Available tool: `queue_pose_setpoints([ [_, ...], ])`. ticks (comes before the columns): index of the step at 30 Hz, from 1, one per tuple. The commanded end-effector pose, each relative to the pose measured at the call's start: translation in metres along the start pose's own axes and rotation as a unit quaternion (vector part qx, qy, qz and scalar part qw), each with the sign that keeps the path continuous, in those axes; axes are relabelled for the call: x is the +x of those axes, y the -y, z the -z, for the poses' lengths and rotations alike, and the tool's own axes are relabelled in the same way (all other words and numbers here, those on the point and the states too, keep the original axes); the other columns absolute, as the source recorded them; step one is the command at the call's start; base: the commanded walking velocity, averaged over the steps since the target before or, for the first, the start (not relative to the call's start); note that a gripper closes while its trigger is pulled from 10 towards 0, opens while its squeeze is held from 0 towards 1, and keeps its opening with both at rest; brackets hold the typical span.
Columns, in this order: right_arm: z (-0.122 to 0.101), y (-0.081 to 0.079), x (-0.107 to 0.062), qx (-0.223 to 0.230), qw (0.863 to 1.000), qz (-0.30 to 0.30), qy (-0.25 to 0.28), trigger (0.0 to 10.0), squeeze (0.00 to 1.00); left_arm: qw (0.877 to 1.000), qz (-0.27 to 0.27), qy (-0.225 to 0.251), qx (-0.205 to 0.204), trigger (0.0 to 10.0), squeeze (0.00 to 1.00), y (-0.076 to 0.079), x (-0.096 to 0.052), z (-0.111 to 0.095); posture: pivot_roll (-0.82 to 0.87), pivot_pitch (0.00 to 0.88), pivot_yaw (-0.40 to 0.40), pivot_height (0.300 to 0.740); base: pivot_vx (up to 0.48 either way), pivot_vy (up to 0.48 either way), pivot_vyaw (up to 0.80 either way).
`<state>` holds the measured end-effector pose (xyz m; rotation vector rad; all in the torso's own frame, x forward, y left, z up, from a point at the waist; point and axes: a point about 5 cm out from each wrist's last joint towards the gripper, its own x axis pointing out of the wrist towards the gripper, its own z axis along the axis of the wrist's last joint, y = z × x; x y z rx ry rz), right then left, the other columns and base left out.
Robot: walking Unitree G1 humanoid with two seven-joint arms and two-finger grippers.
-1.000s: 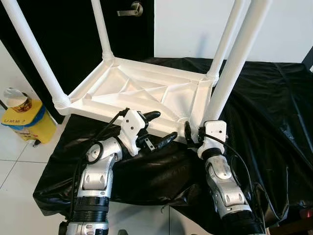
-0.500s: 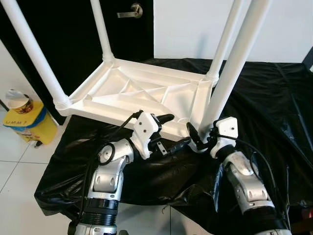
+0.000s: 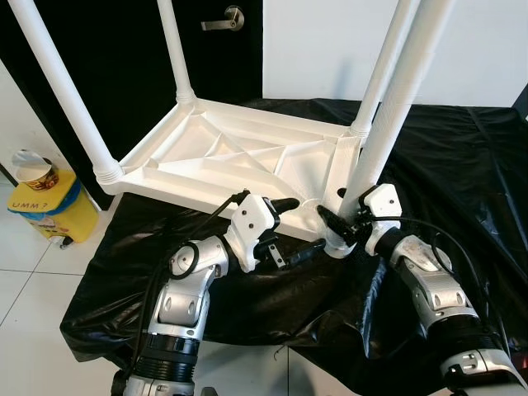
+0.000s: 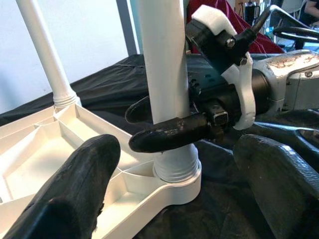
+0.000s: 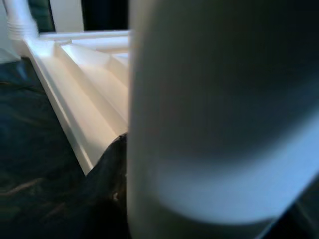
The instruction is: Building children table
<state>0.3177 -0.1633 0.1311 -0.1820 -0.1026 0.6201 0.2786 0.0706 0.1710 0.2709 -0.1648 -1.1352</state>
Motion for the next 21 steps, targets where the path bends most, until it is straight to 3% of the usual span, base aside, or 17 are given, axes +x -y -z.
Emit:
queue_pose_setpoints([
  [1,0.0071,-0.0014,-0.0028,-0.004,1.000,-0.016,-0.019,0.0,0.00,0.998,-0.058,-0.001,0.005,10.0,0.00,-0.0066,0.0003,-0.0025,0.01,0.008,-0.023,0.740,0.000,0.000,0.00],
  [5,0.0138,0.0000,-0.0057,-0.006,0.999,-0.018,-0.032,0.0,0.00,0.998,-0.059,-0.002,0.004,10.0,0.00,-0.0070,-0.0006,-0.0024,0.01,0.014,-0.022,0.740,0.000,0.000,0.00],
  [6,0.0144,0.0003,-0.0059,-0.007,0.999,-0.012,-0.034,4.4,0.00,0.998,-0.059,-0.001,0.003,10.0,0.00,-0.0071,-0.0006,-0.0025,0.00,0.015,-0.022,0.740,0.000,0.000,0.00],
  [7,0.0148,0.0004,-0.0059,-0.008,0.999,-0.007,-0.035,4.4,0.00,0.998,-0.059,-0.001,0.002,10.0,0.00,-0.0072,-0.0006,-0.0026,0.00,0.015,-0.022,0.740,0.000,0.000,0.00],
  [8,0.0146,0.0003,-0.0059,-0.008,0.999,-0.002,-0.035,10.0,0.00,0.998,-0.059,0.000,0.002,10.0,0.00,-0.0072,-0.0004,-0.0027,0.00,0.017,-0.023,0.740,0.000,0.000,0.00],
  [20,0.0134,-0.0015,-0.0068,-0.007,0.998,0.059,-0.031,10.0,0.00,0.998,-0.058,0.002,0.000,10.0,0.00,-0.0061,0.0026,-0.0029,-0.01,0.024,-0.030,0.740,0.000,0.000,0.00],
  [21,0.0145,-0.0040,-0.0066,-0.004,0.995,0.093,-0.038,10.0,0.00,0.998,-0.057,0.003,-0.001,10.0,0.00,-0.0052,0.0028,-0.0025,-0.01,0.027,-0.031,0.740,0.000,0.000,0.00],
])
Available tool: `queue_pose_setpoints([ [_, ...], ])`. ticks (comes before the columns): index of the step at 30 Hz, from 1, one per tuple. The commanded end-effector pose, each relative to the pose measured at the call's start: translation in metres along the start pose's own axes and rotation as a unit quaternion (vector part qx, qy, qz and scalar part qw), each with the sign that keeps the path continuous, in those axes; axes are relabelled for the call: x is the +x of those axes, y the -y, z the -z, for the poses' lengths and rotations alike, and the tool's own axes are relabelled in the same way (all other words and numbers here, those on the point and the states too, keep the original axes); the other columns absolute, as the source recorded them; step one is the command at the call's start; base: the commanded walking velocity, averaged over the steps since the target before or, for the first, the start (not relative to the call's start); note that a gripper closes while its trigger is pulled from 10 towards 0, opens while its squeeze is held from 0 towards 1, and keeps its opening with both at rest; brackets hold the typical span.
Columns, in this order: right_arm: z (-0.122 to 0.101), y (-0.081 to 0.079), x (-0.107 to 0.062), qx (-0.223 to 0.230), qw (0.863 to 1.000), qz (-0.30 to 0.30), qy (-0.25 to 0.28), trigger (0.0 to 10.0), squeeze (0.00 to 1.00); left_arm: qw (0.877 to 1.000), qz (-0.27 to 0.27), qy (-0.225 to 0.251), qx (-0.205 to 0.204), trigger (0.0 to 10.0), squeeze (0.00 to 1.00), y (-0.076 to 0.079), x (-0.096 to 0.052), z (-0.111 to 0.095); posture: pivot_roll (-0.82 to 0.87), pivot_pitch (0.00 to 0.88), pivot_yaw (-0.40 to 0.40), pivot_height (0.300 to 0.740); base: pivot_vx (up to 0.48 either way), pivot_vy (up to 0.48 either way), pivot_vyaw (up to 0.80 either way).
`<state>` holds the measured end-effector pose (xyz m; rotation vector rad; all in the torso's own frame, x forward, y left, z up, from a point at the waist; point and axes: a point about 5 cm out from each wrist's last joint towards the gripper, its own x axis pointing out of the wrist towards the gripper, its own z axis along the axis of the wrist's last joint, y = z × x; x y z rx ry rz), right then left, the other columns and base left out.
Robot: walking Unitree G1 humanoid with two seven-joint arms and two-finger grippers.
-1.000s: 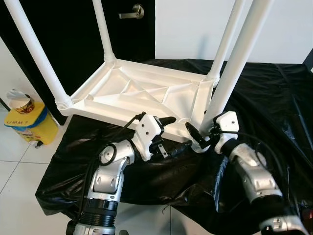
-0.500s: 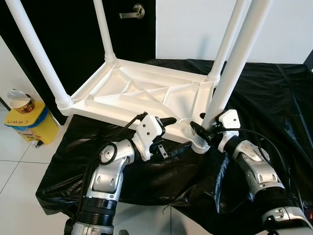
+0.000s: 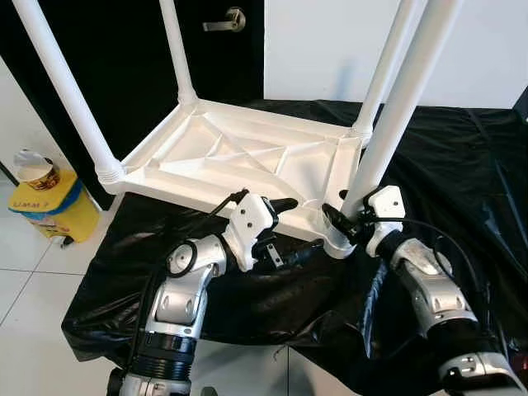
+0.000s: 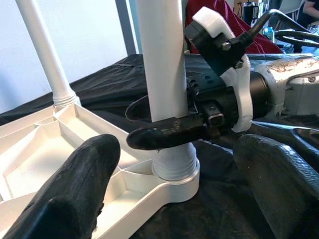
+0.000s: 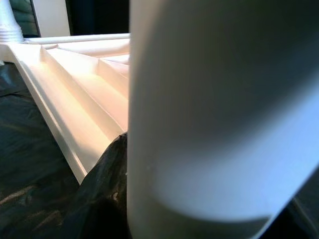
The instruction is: Building children table
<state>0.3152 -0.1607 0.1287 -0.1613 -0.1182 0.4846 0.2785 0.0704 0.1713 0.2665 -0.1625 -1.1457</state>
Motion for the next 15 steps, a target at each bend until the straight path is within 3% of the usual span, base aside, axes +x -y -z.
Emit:
queue_pose_setpoints([
  [1,0.013,0.001,-0.006,-0.012,0.999,0.025,-0.041,10.0,0.00,0.998,-0.062,0.002,0.001,10.0,0.00,-0.005,0.003,-0.002,-0.01,0.027,-0.031,0.740,0.000,0.000,0.00],
  [2,0.015,-0.003,-0.006,0.004,0.996,0.081,-0.048,10.0,0.00,0.998,-0.063,0.002,-0.001,10.0,0.00,-0.005,0.003,-0.002,-0.01,0.029,-0.036,0.740,0.000,0.000,0.00],
  [3,0.015,-0.003,-0.006,0.004,0.996,0.081,-0.048,10.0,0.00,0.998,-0.063,0.002,-0.001,10.0,0.00,-0.005,0.003,-0.002,-0.01,0.029,-0.036,0.740,0.000,0.000,0.00],
  [5,0.018,-0.009,-0.008,0.028,0.985,0.162,-0.059,10.0,0.00,0.998,-0.065,0.002,-0.003,10.0,0.00,-0.004,0.003,-0.002,-0.01,0.029,-0.036,0.740,0.000,0.000,0.00],
  [10,0.022,-0.014,-0.008,0.034,0.973,0.216,-0.070,10.0,0.00,0.998,-0.067,0.002,-0.003,10.0,0.00,-0.005,0.003,-0.001,-0.01,0.029,-0.039,0.740,0.000,0.000,0.00],
  [12,0.024,-0.021,-0.005,0.044,0.960,0.267,-0.079,10.0,0.00,0.998,-0.070,0.003,-0.003,10.0,0.00,-0.005,0.003,-0.001,-0.01,0.029,-0.044,0.740,0.000,0.000,0.00],
  [15,0.022,-0.030,-0.001,0.053,0.960,0.264,-0.074,10.0,0.00,0.997,-0.071,0.003,-0.004,10.0,0.00,-0.005,0.003,-0.001,0.00,0.030,-0.042,0.740,0.000,0.000,0.00],
])
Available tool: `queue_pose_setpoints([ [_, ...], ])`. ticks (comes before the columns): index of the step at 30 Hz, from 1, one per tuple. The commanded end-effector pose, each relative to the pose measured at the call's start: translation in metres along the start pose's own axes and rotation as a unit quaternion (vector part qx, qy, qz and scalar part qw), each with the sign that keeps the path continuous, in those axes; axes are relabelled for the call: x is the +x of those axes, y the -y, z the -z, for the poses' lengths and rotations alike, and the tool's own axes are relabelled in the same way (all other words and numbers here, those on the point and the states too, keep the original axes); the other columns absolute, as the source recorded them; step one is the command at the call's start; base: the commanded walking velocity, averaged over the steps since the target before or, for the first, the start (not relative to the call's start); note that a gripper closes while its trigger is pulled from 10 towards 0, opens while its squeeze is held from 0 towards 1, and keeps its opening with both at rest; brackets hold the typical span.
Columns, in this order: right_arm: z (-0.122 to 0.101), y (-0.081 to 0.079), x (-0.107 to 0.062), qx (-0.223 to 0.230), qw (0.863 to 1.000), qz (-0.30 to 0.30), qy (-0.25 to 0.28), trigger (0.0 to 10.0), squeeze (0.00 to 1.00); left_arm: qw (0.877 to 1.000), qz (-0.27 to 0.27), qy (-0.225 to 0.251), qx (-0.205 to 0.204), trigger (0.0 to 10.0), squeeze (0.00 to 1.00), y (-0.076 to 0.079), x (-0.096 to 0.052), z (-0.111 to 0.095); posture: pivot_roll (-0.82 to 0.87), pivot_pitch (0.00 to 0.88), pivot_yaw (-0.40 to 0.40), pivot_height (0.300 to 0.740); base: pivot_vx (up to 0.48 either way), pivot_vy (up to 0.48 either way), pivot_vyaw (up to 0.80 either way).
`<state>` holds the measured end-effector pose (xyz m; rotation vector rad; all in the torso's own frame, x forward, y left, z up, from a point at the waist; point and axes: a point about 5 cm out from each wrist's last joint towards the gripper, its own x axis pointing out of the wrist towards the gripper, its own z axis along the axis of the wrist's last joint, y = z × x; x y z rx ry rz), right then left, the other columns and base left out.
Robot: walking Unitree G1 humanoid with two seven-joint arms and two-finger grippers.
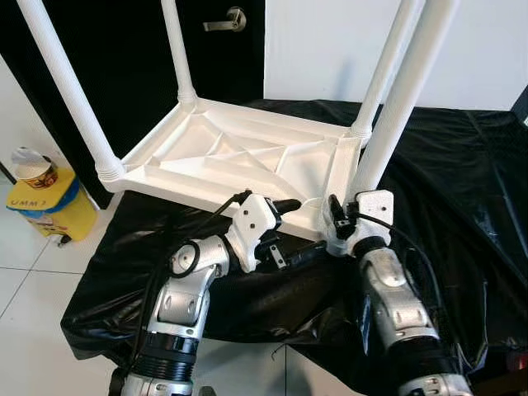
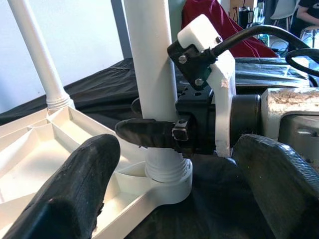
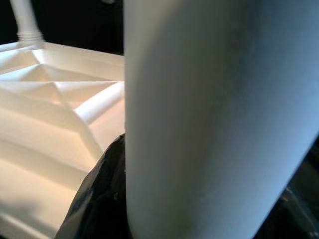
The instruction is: Building children table
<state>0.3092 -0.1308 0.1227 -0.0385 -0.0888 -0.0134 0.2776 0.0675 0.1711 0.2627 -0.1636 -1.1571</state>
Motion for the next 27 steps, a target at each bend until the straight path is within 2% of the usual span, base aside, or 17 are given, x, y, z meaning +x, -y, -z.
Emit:
queue_pose_setpoints([
  [1,0.021,0.006,-0.007,-0.010,0.998,0.020,-0.052,10.0,0.00,0.997,-0.076,0.001,-0.002,10.0,0.00,-0.007,0.000,-0.001,0.00,0.030,-0.042,0.740,0.000,0.000,0.00],
  [4,0.017,0.003,-0.008,-0.003,0.999,0.010,-0.043,10.0,0.00,0.997,-0.075,0.000,-0.002,10.0,0.00,-0.007,0.000,-0.001,0.00,0.029,-0.041,0.740,0.000,0.000,0.00],
  [20,0.011,-0.001,-0.011,-0.010,0.999,0.032,-0.039,10.0,0.00,0.997,-0.076,-0.003,-0.003,10.0,0.00,-0.007,-0.002,0.000,0.00,0.028,-0.048,0.740,0.000,0.000,0.00],
  [21,0.010,-0.002,-0.011,-0.006,0.999,0.029,-0.039,10.0,1.00,0.997,-0.076,-0.003,-0.003,10.0,0.00,-0.006,-0.003,0.000,0.00,0.028,-0.048,0.740,0.000,0.000,0.00],
  [27,0.003,0.000,-0.012,0.006,1.000,0.001,-0.019,10.0,1.00,0.997,-0.076,-0.006,-0.002,10.0,0.00,-0.006,-0.004,0.001,0.00,0.027,-0.050,0.740,0.000,0.000,0.00],
])
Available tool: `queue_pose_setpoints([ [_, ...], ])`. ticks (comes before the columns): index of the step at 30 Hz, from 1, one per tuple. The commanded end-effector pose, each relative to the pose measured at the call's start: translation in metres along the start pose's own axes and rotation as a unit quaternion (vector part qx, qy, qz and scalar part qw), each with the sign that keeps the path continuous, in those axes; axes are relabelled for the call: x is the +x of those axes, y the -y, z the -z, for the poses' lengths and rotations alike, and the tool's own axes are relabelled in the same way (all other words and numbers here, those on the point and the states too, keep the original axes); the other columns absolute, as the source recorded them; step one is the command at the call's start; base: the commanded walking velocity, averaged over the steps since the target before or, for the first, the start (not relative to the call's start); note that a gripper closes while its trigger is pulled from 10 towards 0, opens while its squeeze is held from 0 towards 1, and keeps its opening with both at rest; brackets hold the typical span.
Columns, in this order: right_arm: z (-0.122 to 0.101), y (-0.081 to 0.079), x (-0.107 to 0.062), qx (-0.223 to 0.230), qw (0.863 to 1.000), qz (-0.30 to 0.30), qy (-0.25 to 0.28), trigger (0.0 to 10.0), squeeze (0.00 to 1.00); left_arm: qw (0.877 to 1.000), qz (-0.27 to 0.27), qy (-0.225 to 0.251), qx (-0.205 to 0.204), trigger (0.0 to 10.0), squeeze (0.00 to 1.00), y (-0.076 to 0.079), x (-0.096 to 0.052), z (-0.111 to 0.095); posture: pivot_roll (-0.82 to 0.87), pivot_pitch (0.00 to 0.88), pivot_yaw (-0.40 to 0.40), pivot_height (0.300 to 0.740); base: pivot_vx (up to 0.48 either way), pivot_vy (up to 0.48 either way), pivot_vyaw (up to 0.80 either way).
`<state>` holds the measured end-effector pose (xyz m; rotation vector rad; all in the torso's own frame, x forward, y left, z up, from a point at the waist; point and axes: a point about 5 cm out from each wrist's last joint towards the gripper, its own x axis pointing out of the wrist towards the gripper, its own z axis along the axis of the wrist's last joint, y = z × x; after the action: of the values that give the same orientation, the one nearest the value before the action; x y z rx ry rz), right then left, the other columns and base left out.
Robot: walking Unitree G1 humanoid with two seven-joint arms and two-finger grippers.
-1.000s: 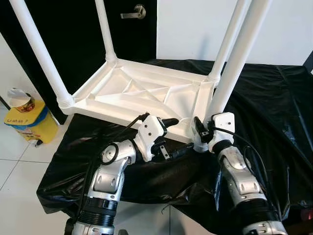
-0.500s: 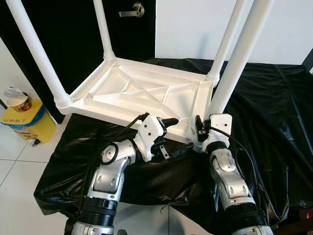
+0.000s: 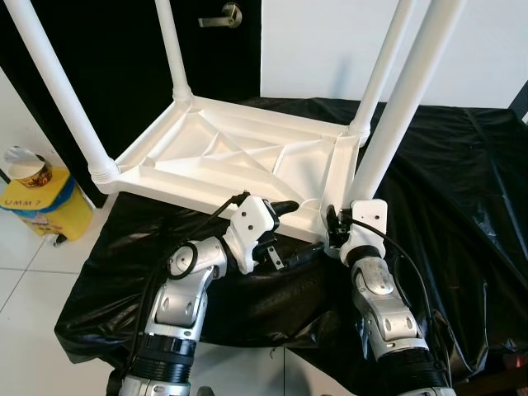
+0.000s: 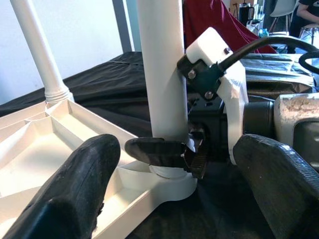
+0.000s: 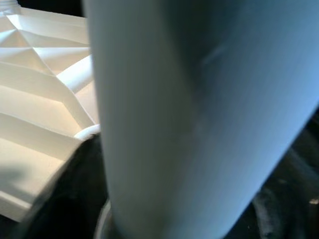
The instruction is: Building children table
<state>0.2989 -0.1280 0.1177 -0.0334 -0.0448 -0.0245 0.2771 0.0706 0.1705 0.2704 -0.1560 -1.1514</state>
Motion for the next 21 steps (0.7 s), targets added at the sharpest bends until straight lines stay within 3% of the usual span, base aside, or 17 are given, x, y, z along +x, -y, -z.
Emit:
queue_pose_setpoints([
  [1,-0.002,0.005,-0.002,0.007,1.000,-0.020,0.008,10.0,1.00,0.997,-0.074,-0.001,-0.003,10.0,0.00,-0.006,-0.001,0.000,0.00,0.027,-0.049,0.740,0.000,0.000,0.00],
  [6,-0.004,0.008,-0.002,0.010,0.999,-0.039,0.011,10.0,1.00,0.997,-0.074,-0.001,-0.003,10.0,0.00,-0.006,-0.001,0.000,0.00,0.027,-0.049,0.740,0.000,0.000,0.00],
  [8,-0.008,0.011,-0.002,0.020,0.992,-0.124,0.024,10.0,0.95,0.998,-0.070,0.001,-0.003,10.0,0.00,-0.006,0.000,-0.001,0.00,0.025,-0.041,0.740,0.000,0.000,0.00],
  [9,-0.008,0.011,-0.002,0.020,0.992,-0.124,0.024,10.0,0.95,0.998,-0.070,0.001,-0.003,10.0,0.00,-0.006,0.000,-0.001,0.00,0.025,-0.041,0.740,0.000,0.000,0.00],
  [10,-0.010,0.012,-0.002,0.017,0.985,-0.167,0.031,10.0,0.00,0.998,-0.067,0.001,-0.002,10.0,0.00,-0.005,0.001,-0.001,0.00,0.025,-0.041,0.740,0.000,0.000,0.00],
  [17,-0.014,0.025,0.003,-0.018,0.961,-0.275,0.030,10.0,0.00,0.998,-0.063,-0.001,0.000,10.0,0.00,-0.006,0.001,-0.001,0.00,0.012,-0.032,0.740,0.000,0.000,0.00],
  [21,-0.014,0.028,0.004,-0.025,0.956,-0.290,0.026,10.0,0.00,0.998,-0.063,-0.001,0.001,10.0,0.00,-0.006,0.000,-0.001,0.00,0.012,-0.033,0.740,0.000,0.000,0.00],
])
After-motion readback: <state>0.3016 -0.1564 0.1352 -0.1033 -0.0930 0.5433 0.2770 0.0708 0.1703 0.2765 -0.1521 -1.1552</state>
